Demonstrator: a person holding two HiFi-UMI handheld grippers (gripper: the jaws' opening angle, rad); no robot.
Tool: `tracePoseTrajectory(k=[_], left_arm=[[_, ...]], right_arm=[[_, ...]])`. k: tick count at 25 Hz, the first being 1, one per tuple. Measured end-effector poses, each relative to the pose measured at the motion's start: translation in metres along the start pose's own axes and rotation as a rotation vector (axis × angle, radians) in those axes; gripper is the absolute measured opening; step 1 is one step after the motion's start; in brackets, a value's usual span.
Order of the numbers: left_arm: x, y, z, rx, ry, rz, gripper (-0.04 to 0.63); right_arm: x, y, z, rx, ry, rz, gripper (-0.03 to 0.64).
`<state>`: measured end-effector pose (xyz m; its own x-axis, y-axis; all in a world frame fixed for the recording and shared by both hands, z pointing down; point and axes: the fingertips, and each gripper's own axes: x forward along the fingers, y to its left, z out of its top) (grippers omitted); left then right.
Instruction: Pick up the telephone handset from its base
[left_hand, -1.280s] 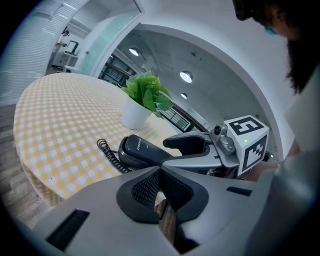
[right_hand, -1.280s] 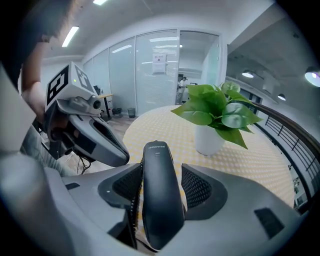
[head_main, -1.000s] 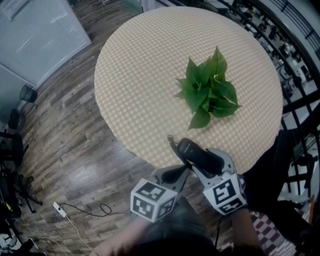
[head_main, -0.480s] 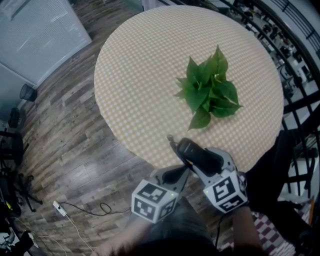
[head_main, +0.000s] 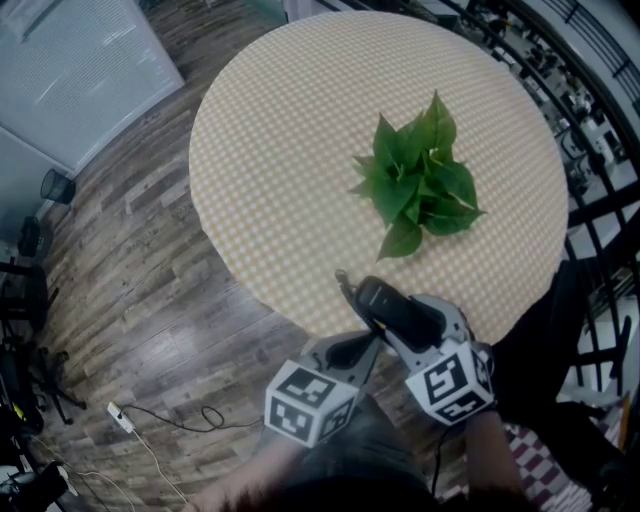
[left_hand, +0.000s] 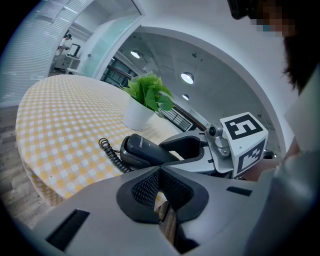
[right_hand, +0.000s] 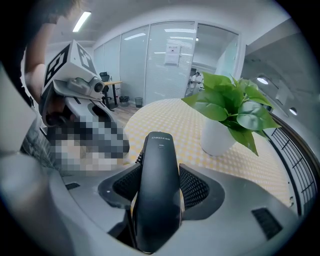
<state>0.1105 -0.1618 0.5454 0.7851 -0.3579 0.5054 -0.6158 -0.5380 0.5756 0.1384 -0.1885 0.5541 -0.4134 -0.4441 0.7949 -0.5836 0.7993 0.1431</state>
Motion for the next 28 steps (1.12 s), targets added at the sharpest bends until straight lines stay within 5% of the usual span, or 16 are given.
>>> tracePoseTrajectory(k=[16, 28], left_arm=[[-0.0035, -0.0028, 0.0021, 0.024, 0.007, -0.016, 0.006], [-0.0028, -0.0036, 0.0009, 0.030, 0.030, -0.032, 0.006]], right_arm=[[-0.0015, 0.0001, -0.0007, -0.008, -0.002, 0.003, 0.241], [-0.0078, 0.0026, -0.0012, 0.048, 0.046, 0.113, 0.241]])
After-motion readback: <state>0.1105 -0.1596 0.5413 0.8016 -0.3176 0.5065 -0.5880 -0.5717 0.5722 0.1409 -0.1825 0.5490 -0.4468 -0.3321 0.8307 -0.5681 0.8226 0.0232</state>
